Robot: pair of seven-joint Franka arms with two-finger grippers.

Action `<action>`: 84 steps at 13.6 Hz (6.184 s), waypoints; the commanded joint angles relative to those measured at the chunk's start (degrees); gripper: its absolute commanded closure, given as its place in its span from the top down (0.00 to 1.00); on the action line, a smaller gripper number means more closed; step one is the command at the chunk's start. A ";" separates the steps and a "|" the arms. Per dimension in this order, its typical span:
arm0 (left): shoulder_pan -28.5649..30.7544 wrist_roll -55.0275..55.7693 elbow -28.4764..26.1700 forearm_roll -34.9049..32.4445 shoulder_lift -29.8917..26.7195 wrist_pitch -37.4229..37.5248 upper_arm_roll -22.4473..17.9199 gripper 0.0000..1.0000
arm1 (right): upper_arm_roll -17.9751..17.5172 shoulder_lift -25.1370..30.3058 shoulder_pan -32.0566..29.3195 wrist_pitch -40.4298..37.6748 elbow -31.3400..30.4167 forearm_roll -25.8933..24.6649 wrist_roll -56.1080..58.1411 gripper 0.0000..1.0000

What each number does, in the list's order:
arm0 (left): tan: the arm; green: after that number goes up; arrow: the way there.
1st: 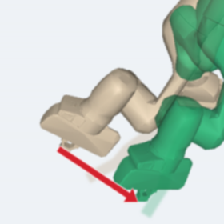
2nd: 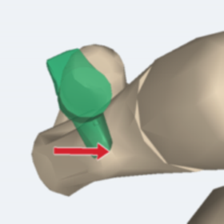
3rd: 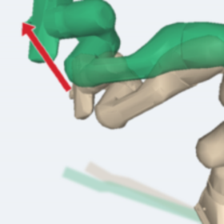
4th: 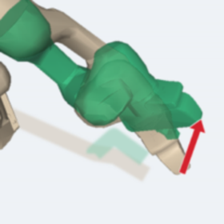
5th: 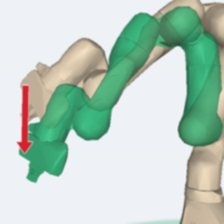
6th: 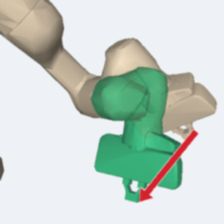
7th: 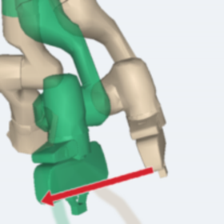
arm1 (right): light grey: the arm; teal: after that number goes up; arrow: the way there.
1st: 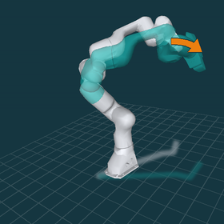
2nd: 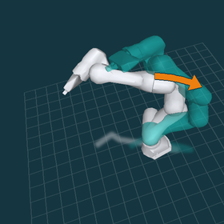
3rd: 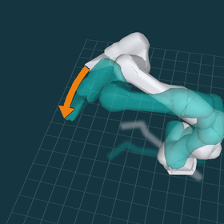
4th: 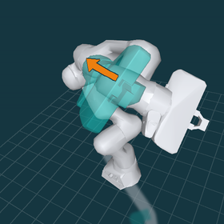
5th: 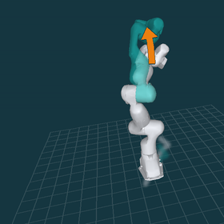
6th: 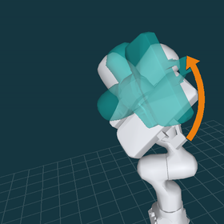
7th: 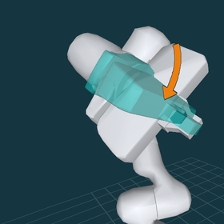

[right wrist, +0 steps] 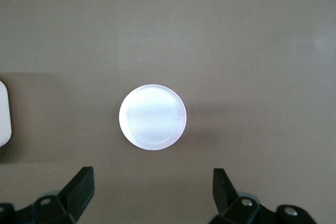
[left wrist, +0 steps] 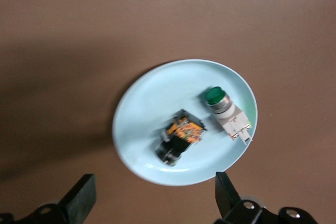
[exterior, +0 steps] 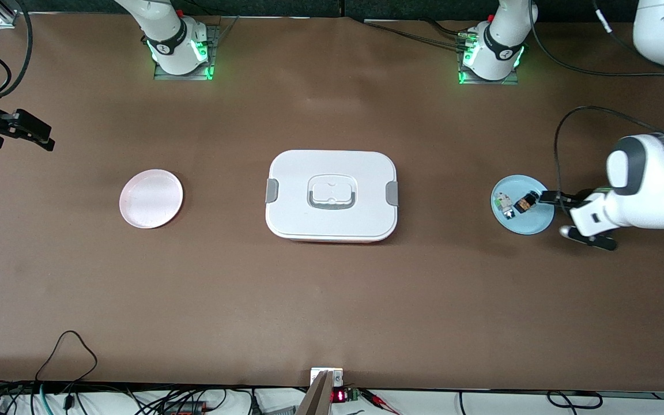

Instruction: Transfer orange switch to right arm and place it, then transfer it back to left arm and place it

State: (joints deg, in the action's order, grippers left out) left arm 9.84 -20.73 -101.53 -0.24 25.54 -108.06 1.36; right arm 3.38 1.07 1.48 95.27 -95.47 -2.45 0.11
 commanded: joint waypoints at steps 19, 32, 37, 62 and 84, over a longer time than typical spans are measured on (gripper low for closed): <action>-0.79 54.84 -18.09 -3.63 -2.07 -22.64 3.03 1.00 | 0.13 -0.02 -0.33 -3.51 0.37 -0.10 0.51 1.00; 0.53 53.16 -22.75 -3.71 -1.81 -26.67 3.03 1.00 | 0.13 0.07 -0.42 -5.00 0.29 -0.10 0.51 1.00; 0.53 53.25 -25.04 -3.71 -1.99 -30.37 3.03 0.88 | 0.13 0.07 -0.42 -5.09 0.29 -0.10 0.60 1.00; -9.91 73.68 10.54 53.10 -1.99 20.97 15.25 0.00 | -0.04 -3.79 3.89 -3.42 0.20 33.08 1.04 1.00; -34.01 92.35 21.10 88.49 6.45 -22.37 15.25 0.00 | -0.48 -16.00 7.84 -0.95 -10.00 86.45 41.62 1.00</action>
State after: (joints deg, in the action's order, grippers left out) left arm -23.75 69.37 -82.13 87.51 31.45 -130.11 16.76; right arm 2.78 -13.78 9.09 96.12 -103.90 79.01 36.08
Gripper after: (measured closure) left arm 0.273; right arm 0.000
